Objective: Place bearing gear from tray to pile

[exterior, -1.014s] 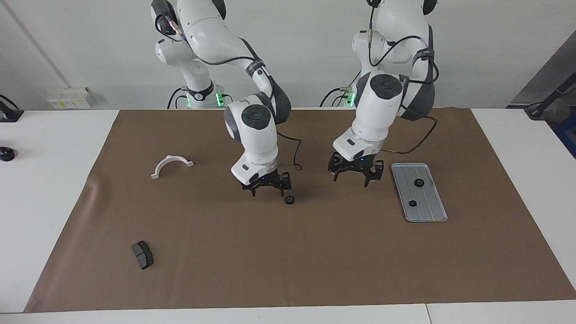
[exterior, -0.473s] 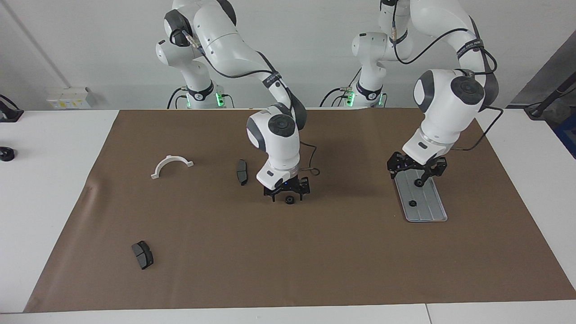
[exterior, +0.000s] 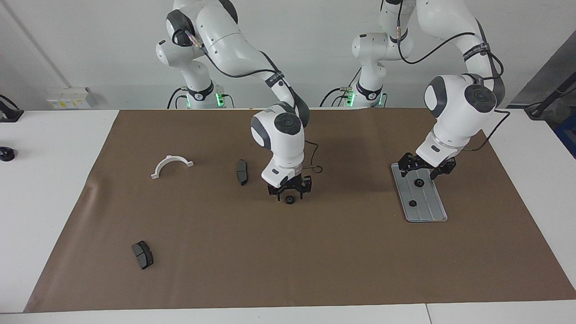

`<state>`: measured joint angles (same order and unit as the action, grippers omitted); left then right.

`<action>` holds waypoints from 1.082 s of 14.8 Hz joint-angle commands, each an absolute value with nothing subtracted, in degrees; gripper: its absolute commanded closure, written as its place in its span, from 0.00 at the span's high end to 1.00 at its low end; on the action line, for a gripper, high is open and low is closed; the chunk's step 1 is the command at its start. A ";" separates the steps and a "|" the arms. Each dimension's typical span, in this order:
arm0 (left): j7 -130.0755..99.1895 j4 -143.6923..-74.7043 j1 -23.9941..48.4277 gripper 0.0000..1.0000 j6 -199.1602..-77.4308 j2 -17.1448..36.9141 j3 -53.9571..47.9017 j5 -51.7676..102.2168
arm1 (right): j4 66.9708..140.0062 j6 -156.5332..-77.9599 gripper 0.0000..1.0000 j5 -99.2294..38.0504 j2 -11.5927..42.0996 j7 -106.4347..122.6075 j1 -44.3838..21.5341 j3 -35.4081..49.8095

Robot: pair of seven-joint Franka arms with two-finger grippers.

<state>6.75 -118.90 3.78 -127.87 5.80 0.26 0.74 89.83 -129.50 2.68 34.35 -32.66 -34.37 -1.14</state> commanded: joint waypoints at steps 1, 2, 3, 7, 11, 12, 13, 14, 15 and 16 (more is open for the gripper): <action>7.38 -126.64 1.68 1.00 -136.13 2.11 -0.26 0.79 | 92.11 -131.31 0.73 5.01 33.84 -32.96 -34.01 -0.88; 7.73 -126.65 0.89 1.00 -136.75 2.89 -0.35 0.79 | 92.46 -131.66 0.69 5.10 33.75 -33.05 -34.01 -0.88; 9.56 -126.65 -0.43 1.00 -138.50 4.38 -0.35 0.79 | 92.63 -132.97 0.69 5.10 33.75 -33.31 -34.01 -0.88; 14.33 -128.14 -4.22 1.00 -141.07 6.42 -0.35 0.79 | 93.34 -135.61 0.69 5.36 33.75 -33.66 -34.19 -0.88; 13.89 -129.90 -3.34 1.00 -141.33 6.42 -0.44 0.79 | 95.19 -137.72 0.69 6.24 33.57 -33.66 -34.19 -0.97; 13.89 -130.08 -3.25 1.00 -141.33 6.59 -0.44 0.79 | 95.19 -137.64 0.69 6.24 33.57 -33.66 -34.19 -0.97; 13.80 -130.51 -2.82 0.95 -141.42 6.50 -0.44 0.79 | 95.19 -137.55 0.68 6.24 33.49 -33.66 -34.10 -0.88; 13.89 -130.52 -2.20 0.87 -141.59 6.59 -0.44 0.79 | 95.19 -137.37 0.63 6.24 33.49 -33.66 -34.19 -0.88; 14.15 -130.52 -2.20 0.87 -142.11 6.59 -0.44 0.79 | 95.10 -137.03 0.51 6.24 33.40 -33.58 -34.19 -0.88; 14.24 -130.52 -2.20 0.87 -142.90 6.68 -0.44 0.79 | 95.10 -136.85 0.36 6.24 33.40 -33.57 -34.19 -0.88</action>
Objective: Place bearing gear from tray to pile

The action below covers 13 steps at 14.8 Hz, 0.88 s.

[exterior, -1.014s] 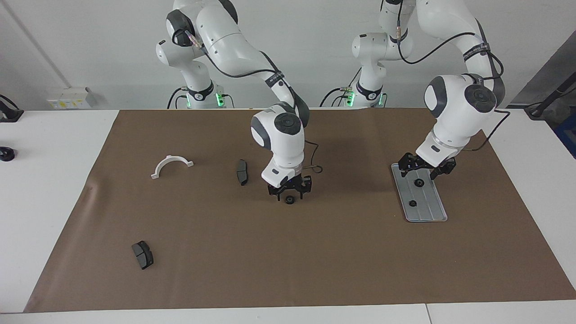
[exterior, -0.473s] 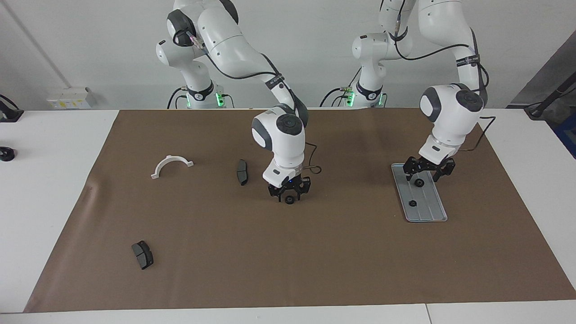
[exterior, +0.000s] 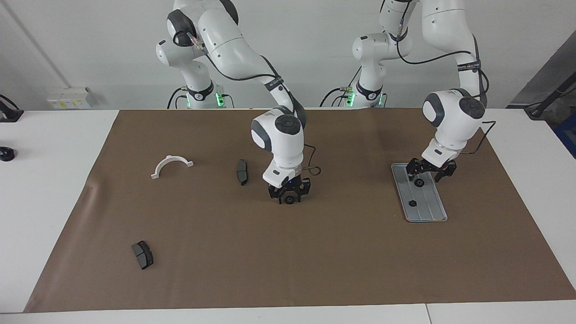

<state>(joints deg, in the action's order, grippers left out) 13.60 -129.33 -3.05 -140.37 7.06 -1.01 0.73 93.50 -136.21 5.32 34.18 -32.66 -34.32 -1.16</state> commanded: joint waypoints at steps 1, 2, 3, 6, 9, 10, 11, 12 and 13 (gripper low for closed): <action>14.24 -130.52 -2.20 0.87 -143.61 7.29 -0.44 0.79 | 94.92 -136.58 0.11 6.24 33.40 -33.66 -34.19 -0.88; 14.41 -130.60 -2.20 0.87 -144.74 7.56 -0.35 0.79 | 94.40 -135.45 0.00 6.15 33.40 -33.66 -34.19 -0.88; 14.50 -130.61 -2.37 0.87 -147.11 8.95 -0.35 0.79 | 93.79 -134.40 0.00 6.07 33.40 -33.75 -34.19 -0.88; 16.17 -130.69 -3.34 0.88 -148.97 10.28 -0.35 0.79 | 92.64 -131.67 0.00 5.98 31.92 -33.66 -33.32 -1.14; 16.35 -130.69 -3.60 0.86 -148.01 10.20 -0.35 0.79 | 93.16 -127.63 0.00 5.98 26.47 -32.61 -29.46 -1.50; 16.35 -130.69 -3.69 0.83 -147.40 10.11 -0.35 0.79 | 93.51 -126.14 0.00 5.98 24.80 -31.13 -27.96 -1.49; 16.61 -130.69 -3.69 0.80 -146.70 10.02 -0.35 0.79 | 93.69 -124.56 0.00 5.98 23.57 -28.24 -26.30 -1.49; 17.05 -130.52 -3.69 0.73 -145.73 9.85 -0.35 0.79 | 93.87 -123.15 0.00 5.98 22.77 -25.34 -24.37 -1.49; 17.05 -130.34 -3.95 0.65 -144.94 9.76 -0.35 0.79 | 94.48 -122.18 0.00 5.98 22.15 -22.09 -22.26 -1.49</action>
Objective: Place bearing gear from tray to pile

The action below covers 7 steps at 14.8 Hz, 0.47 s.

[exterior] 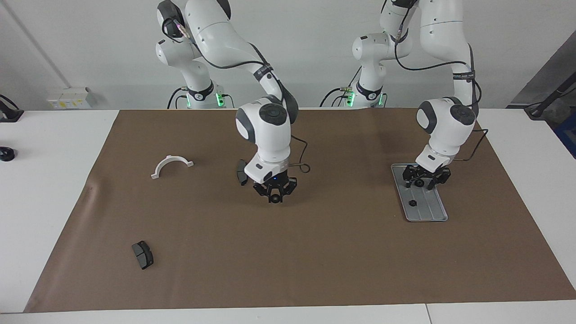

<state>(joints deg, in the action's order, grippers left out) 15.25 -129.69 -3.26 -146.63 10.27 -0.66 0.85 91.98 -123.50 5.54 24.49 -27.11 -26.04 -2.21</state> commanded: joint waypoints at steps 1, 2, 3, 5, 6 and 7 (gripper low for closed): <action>17.05 -130.17 -4.13 0.55 -144.15 9.58 -0.44 0.79 | 95.79 -122.08 0.00 5.98 21.10 -18.32 -19.89 -1.49; 17.14 -130.08 -4.13 0.46 -143.62 9.32 -0.44 0.79 | 97.11 -122.08 0.00 5.98 20.48 -14.80 -17.69 -1.49; 17.14 -130.08 -4.13 0.36 -143.53 9.14 -0.44 0.79 | 98.34 -122.34 0.00 5.89 20.13 -11.11 -15.23 -1.49; 17.14 -130.08 -4.13 0.29 -143.53 8.70 -0.44 0.79 | 101.06 -123.57 0.00 5.45 19.34 -4.69 -11.27 -1.41; 17.14 -130.08 -4.13 0.29 -143.18 8.44 -0.44 0.79 | 102.12 -124.18 0.00 5.19 19.25 -1.87 -9.42 -1.49; 17.14 -129.99 -4.13 0.29 -142.74 8.35 -0.44 0.79 | 103.70 -125.58 0.00 5.19 18.64 0.76 -7.32 -1.41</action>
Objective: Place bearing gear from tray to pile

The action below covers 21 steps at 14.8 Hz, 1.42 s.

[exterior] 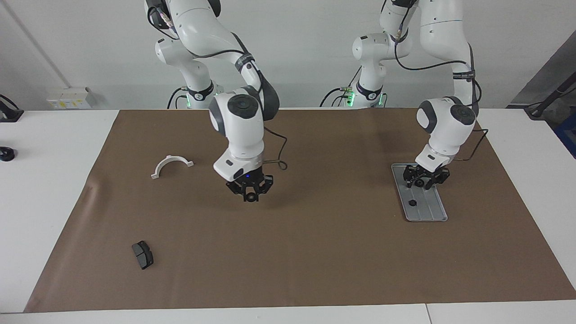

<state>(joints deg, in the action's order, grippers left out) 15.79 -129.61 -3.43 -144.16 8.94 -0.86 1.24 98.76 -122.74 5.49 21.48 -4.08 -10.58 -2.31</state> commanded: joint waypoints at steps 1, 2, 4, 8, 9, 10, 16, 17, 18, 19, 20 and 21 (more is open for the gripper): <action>17.14 -129.64 -4.22 0.29 -142.13 8.26 -0.44 0.79 | 106.23 -128.21 0.00 5.10 18.20 4.01 -5.12 -1.41; 17.14 -129.55 -4.22 0.29 -141.51 8.09 -0.44 0.79 | 108.70 -131.10 0.00 4.92 17.76 6.48 -3.27 -1.41; 17.05 -129.46 -4.22 0.29 -141.15 7.65 -0.53 0.79 | 111.44 -133.85 0.00 4.92 17.40 8.08 -1.50 -1.41; 16.88 -125.00 -3.25 0.00 -135.81 6.33 -0.88 0.79 | 113.02 -137.10 0.00 4.92 18.46 8.52 0.52 -1.32; 16.79 -123.68 -2.82 0.00 -135.01 6.33 -1.14 0.79 | 113.90 -137.81 0.00 4.92 18.46 9.13 1.05 -1.32; 16.79 -122.44 -1.33 0.00 -134.74 6.42 -1.14 0.79 | 114.69 -138.60 0.02 4.83 18.46 9.31 1.32 -1.32; 15.29 -120.16 8.33 0.00 -135.09 7.38 -0.97 0.88 | 114.70 -139.22 1.00 3.34 17.58 9.05 0.80 -1.14; 15.12 -119.54 9.57 0.00 -135.00 7.56 -1.05 0.88 | 113.91 -138.35 1.00 3.34 16.88 8.70 0.44 -0.88; 14.42 -119.18 11.58 0.00 -135.17 7.82 -1.05 0.88 | 112.95 -137.03 1.00 3.34 16.44 8.18 0.35 -0.79; 12.67 -118.92 13.78 0.00 -135.52 8.52 -1.14 0.88 | 111.55 -135.19 1.00 3.25 16.09 7.30 0.35 0.25; 9.52 -118.83 16.06 0.00 -135.53 8.79 -1.14 0.88 | 109.97 -132.91 1.00 3.25 15.56 5.64 0.35 1.13; 6.10 -118.83 18.52 0.00 -135.79 9.22 -1.14 0.88 | 107.95 -129.93 1.00 3.25 15.12 3.62 0.35 1.75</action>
